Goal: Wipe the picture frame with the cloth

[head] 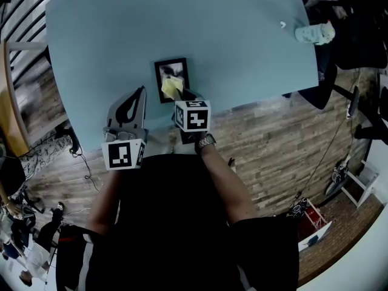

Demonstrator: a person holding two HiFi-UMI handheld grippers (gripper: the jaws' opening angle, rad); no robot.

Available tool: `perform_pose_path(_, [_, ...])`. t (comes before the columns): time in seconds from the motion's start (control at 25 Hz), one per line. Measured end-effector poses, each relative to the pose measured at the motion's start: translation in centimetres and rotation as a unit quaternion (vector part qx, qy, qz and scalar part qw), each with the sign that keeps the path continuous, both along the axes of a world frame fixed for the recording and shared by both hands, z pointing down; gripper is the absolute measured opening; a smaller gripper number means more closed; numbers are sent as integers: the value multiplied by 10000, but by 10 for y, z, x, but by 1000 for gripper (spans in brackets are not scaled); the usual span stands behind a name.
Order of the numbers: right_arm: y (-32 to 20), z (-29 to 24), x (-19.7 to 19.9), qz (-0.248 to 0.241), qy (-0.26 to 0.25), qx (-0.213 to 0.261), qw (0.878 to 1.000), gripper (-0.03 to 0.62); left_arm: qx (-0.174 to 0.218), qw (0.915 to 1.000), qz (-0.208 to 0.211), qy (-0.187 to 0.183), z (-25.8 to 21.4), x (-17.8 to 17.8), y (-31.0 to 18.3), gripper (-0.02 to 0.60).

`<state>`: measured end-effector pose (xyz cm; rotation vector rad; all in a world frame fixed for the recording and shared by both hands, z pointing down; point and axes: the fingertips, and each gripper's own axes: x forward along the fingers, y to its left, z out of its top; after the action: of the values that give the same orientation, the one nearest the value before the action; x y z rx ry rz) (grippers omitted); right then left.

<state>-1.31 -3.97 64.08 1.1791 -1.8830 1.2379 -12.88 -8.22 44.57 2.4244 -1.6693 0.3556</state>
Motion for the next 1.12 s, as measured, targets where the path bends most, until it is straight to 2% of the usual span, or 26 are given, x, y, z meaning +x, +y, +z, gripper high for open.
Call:
perform_pose_path(0.28, [-3,1,24,311,136,-25,9994,37,7,9999,161,20,-1,7,-3,0])
perform_pose_path(0.56, [-8,-13,28,428,41,105,9990,35,35,9997,241,30,-4,11,-9,0])
perform_pose_path(1.12, [-4,-37,-36,-430,-355,287,9980,35,47,10000,-63,3,-8,-6,-4,0])
